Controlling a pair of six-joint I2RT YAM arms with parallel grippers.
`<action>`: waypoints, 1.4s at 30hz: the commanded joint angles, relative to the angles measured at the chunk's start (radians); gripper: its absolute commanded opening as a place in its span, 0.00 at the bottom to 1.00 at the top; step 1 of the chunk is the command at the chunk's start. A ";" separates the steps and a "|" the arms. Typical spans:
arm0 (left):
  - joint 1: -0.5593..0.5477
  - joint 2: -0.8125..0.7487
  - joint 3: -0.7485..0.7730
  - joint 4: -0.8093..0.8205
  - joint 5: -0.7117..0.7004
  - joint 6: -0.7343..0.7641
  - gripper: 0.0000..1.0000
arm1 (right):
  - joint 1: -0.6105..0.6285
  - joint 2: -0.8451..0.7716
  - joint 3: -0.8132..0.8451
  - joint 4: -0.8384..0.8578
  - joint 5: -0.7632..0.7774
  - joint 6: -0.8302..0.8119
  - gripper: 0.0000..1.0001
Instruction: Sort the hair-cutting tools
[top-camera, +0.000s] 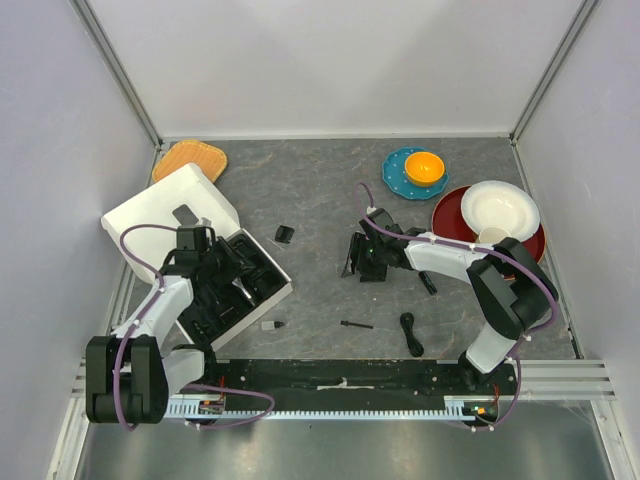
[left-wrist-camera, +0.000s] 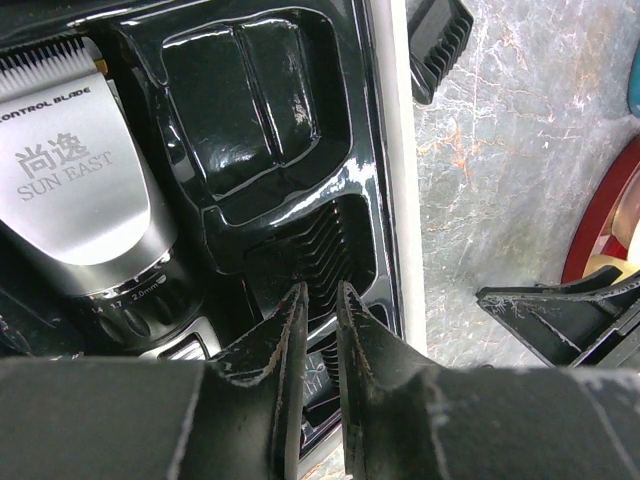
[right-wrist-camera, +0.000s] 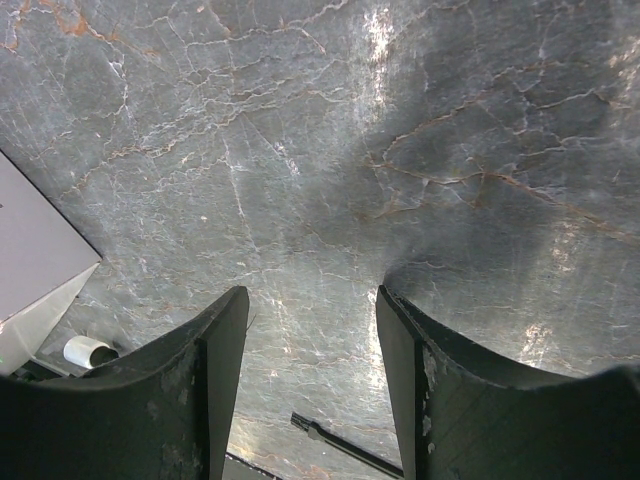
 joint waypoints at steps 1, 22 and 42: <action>-0.003 0.016 -0.002 0.038 -0.010 0.019 0.24 | 0.005 0.054 -0.024 -0.044 0.036 -0.018 0.62; -0.023 -0.163 0.206 -0.140 -0.082 0.057 0.47 | 0.076 0.099 0.290 0.046 0.115 -0.451 0.83; 0.001 -0.114 0.289 -0.225 0.038 0.077 0.68 | 0.090 0.493 0.692 0.121 -0.160 -1.081 0.87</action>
